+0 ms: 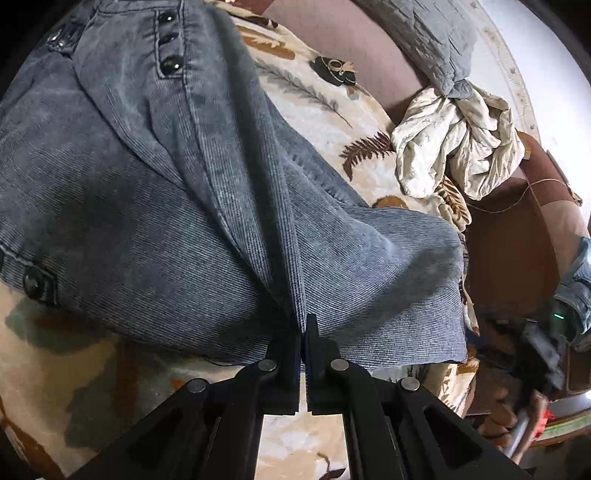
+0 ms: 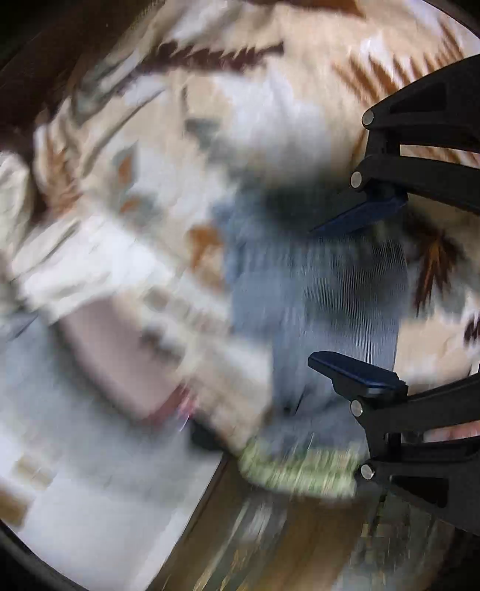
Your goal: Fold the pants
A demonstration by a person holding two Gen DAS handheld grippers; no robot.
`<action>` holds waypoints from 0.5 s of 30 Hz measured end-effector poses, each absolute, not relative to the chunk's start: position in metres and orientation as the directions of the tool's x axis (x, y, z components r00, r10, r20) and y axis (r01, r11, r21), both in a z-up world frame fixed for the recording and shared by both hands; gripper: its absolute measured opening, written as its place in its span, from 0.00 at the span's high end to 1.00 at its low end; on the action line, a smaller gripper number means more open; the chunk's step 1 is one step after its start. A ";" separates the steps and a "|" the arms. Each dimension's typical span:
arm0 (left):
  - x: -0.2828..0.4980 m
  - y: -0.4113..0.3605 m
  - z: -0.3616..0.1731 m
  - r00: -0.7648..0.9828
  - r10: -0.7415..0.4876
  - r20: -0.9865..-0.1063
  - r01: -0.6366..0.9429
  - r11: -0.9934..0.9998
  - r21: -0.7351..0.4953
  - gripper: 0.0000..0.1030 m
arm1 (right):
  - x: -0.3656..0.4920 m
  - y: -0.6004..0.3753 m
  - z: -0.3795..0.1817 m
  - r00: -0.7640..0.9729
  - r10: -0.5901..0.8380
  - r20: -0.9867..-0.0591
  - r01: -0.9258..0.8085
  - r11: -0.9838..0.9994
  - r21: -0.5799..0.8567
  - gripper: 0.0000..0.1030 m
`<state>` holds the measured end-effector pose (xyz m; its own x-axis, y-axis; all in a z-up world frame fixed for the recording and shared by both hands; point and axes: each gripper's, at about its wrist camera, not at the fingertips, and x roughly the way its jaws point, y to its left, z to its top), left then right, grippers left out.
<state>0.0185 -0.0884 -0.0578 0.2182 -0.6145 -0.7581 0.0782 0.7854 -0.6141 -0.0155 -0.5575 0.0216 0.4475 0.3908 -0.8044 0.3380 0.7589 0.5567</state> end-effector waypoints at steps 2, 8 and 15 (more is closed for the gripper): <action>0.019 -0.088 -0.059 0.210 -0.614 -0.761 0.081 0.787 -0.612 0.99 | -0.004 -0.552 -0.005 0.381 0.438 -0.814 0.368 0.736 0.569 0.43; 0.019 -0.089 -0.055 0.206 -0.626 -0.752 0.091 0.777 -0.623 0.99 | 0.000 -0.531 0.018 0.404 0.405 -0.820 0.354 0.757 0.549 0.97; 0.008 -0.099 -0.007 0.330 -0.663 -0.672 0.197 0.744 -0.638 0.99 | -0.004 -0.511 0.138 0.646 0.123 -0.753 0.202 0.924 0.325 0.98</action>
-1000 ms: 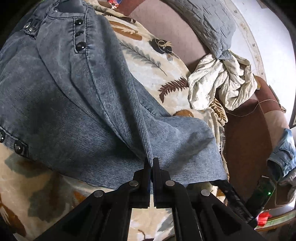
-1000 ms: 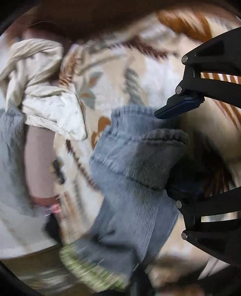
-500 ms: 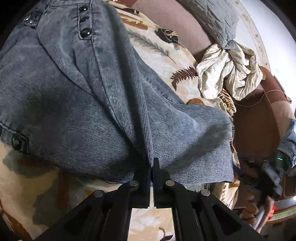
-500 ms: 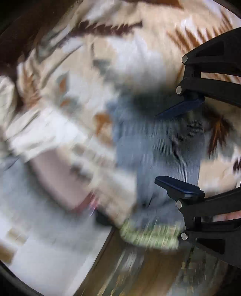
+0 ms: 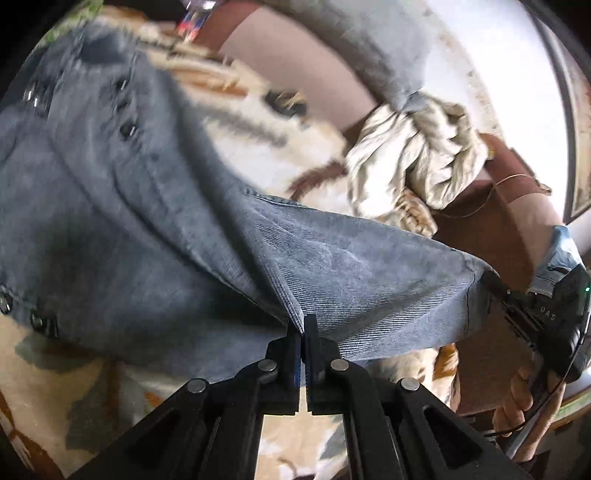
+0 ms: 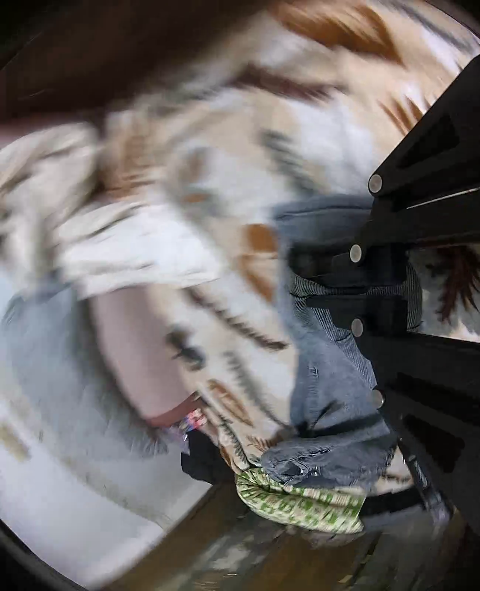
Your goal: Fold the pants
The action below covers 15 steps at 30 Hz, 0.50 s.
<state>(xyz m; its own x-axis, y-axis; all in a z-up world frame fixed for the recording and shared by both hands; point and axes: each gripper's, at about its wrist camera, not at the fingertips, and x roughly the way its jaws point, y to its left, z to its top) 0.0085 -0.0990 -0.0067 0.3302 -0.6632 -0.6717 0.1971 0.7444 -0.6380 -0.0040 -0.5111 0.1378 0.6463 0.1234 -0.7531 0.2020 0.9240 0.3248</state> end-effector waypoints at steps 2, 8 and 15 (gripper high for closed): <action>0.010 -0.110 -0.008 0.337 -0.638 -0.692 0.215 0.768 -0.603 0.99 | 0.002 -0.507 0.134 0.639 0.062 -0.767 0.199 0.949 0.243 0.98; 0.020 -0.118 -0.056 0.221 -0.610 -0.761 0.164 0.792 -0.588 0.96 | 0.014 -0.546 0.005 0.377 0.127 -0.917 0.354 0.896 0.269 0.94; 0.022 -0.073 0.003 0.259 -0.668 -0.697 0.186 0.743 -0.643 0.27 | -0.005 -0.499 0.097 0.545 0.033 -0.838 0.274 0.937 0.215 0.40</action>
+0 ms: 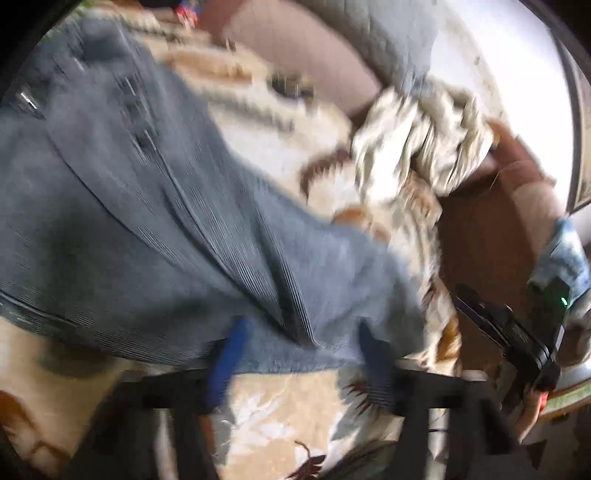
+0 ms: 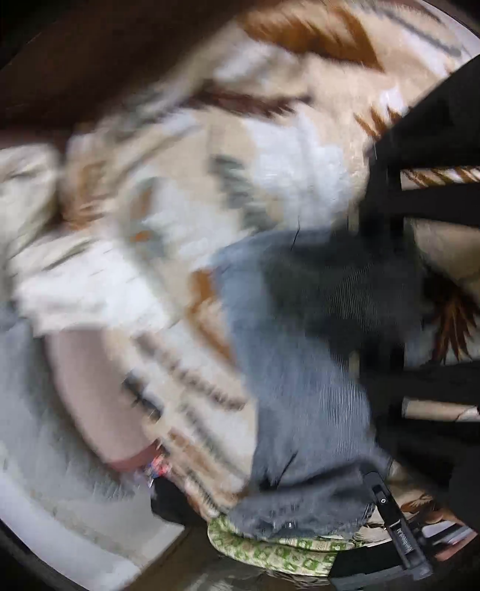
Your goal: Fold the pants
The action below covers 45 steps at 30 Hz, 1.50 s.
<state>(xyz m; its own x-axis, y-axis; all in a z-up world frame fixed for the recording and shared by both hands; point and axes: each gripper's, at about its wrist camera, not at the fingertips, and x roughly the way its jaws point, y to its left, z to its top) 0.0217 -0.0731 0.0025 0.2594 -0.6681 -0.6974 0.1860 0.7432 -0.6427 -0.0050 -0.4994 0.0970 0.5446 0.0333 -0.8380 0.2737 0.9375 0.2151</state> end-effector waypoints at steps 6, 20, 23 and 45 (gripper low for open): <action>0.070 0.006 0.060 0.379 -0.637 -0.671 0.107 0.750 -0.652 0.26 | 0.036 -0.410 0.160 0.598 0.262 -0.757 -0.003 0.946 0.325 0.36; 0.187 0.134 0.043 0.476 -0.524 -0.706 -0.178 0.729 -0.661 0.23 | 0.244 -0.277 0.020 0.287 0.611 -0.738 -0.078 0.782 0.618 0.36; 0.186 0.137 0.044 0.475 -0.550 -0.687 -0.173 0.707 -0.686 0.23 | 0.272 -0.266 -0.006 0.210 0.665 -0.717 -0.055 0.740 0.670 0.36; 0.123 0.167 0.010 0.449 -0.520 -0.727 -0.278 0.691 -0.667 0.23 | 0.106 -0.136 0.026 0.256 0.592 -0.764 -0.400 0.785 0.473 0.93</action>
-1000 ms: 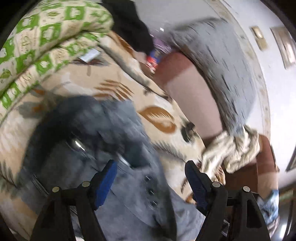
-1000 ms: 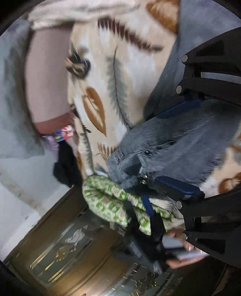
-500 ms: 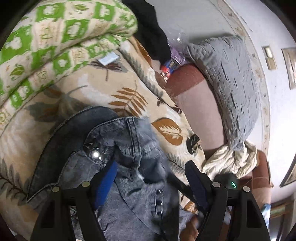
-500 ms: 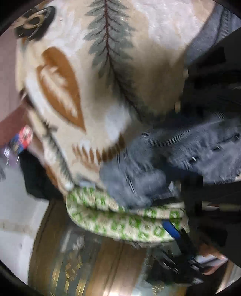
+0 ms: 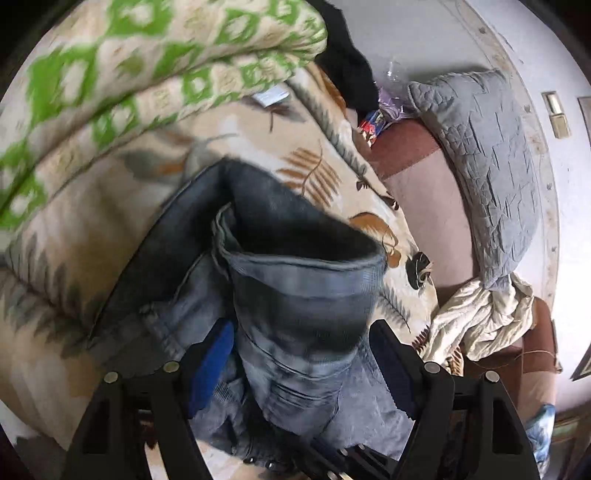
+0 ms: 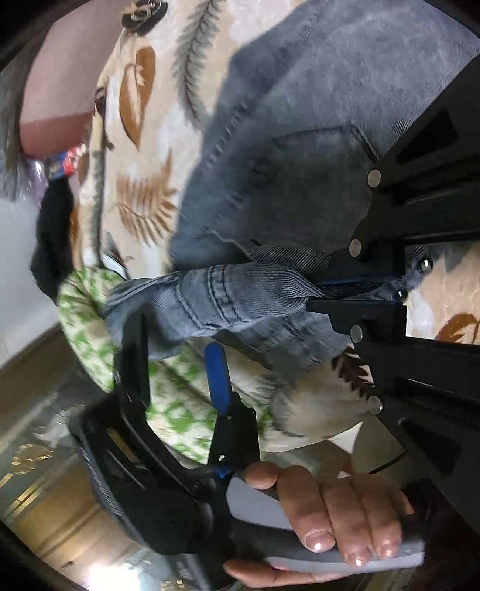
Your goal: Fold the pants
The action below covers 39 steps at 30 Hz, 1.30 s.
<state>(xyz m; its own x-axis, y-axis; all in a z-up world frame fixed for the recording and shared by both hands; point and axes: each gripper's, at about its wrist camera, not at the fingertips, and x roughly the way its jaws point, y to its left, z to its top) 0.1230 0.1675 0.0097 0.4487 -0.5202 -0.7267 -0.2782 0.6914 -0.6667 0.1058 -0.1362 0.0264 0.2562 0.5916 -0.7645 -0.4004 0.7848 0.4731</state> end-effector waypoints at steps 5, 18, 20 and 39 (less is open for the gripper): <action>0.107 0.166 0.015 0.515 -0.448 -0.731 -0.268 0.726 -0.634 0.18 | 0.099 -0.122 0.016 0.242 0.570 -0.785 -0.425 0.790 0.442 0.93; 0.073 0.191 0.017 0.588 -0.380 -0.714 -0.324 0.699 -0.638 0.90 | 0.075 -0.140 0.063 0.354 0.583 -0.731 -0.463 0.789 0.405 0.94; 0.072 0.203 -0.013 0.515 -0.350 -0.783 -0.430 0.685 -0.589 0.85 | 0.072 -0.133 0.050 0.332 0.574 -0.748 -0.462 0.791 0.402 0.94; 0.015 0.083 0.065 0.620 -0.382 -0.685 -0.028 0.862 -0.506 0.14 | -0.006 -0.336 0.122 0.618 0.563 -0.550 -0.093 0.746 0.659 0.32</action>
